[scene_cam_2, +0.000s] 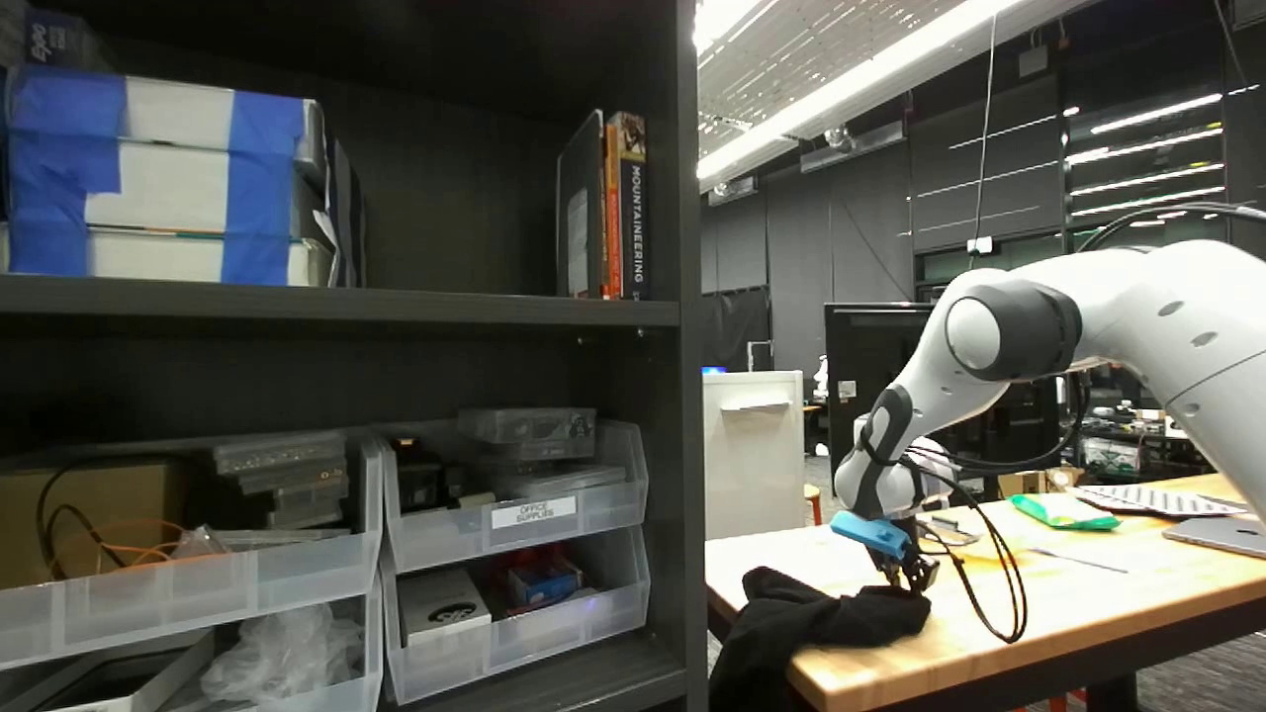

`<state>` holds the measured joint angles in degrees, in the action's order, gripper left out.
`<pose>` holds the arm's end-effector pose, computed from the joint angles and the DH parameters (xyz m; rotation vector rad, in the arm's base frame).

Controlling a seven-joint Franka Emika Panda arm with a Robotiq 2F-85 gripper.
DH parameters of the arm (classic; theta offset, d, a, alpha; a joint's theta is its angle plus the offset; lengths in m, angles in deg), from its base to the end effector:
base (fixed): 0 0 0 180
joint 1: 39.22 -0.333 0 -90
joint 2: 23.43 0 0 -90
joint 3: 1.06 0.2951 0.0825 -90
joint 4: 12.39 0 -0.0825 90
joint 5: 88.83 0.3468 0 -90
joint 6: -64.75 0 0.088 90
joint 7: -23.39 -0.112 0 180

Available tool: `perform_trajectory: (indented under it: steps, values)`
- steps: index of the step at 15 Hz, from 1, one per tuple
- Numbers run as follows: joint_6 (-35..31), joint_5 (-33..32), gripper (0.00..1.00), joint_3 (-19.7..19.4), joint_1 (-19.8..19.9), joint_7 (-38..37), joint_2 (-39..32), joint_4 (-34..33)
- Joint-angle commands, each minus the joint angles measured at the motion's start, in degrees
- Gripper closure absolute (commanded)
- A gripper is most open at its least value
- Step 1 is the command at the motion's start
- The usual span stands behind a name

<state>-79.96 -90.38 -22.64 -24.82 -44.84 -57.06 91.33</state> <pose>0.5240 -0.3542 0.2565 1.9288 -2.2468 0.3264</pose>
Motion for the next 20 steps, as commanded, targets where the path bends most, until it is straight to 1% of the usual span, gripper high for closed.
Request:
perform_trajectory:
  steps: [1, 2, 4, 6, 9, 10, 14, 17, 20]
  values:
    - [-0.4, 2.6, 0.91, -0.2, 0.3, -0.3, -0.2, -0.5]
    - [-0.4, 3.3, 1.0, -0.1, 0.4, -0.4, -0.1, -0.6]
    - [-3.5, 4.2, 1.0, -0.7, 0.2, -1.8, -0.3, -0.5]
    - [-10.2, 4.7, 1.0, -2.1, 0.2, -4.7, -2.2, -2.3]
    - [-10.8, 6.9, 0.99, -4.2, 2.6, -9.6, -8.9, -12.2]
    - [-10.1, 7.9, 0.99, -4.8, 4.2, -10.8, -11.5, -16.2]
    - [-9.1, 9.6, 0.99, -8.5, 8.9, -18.4, -20.4, -28.7]
    - [-7.9, 9.2, 0.99, -11.6, 12.7, -26.2, -27.1, -37.4]
    - [-3.9, 8.8, 0.99, -15.6, 15.6, -35.5, -33.7, -46.7]
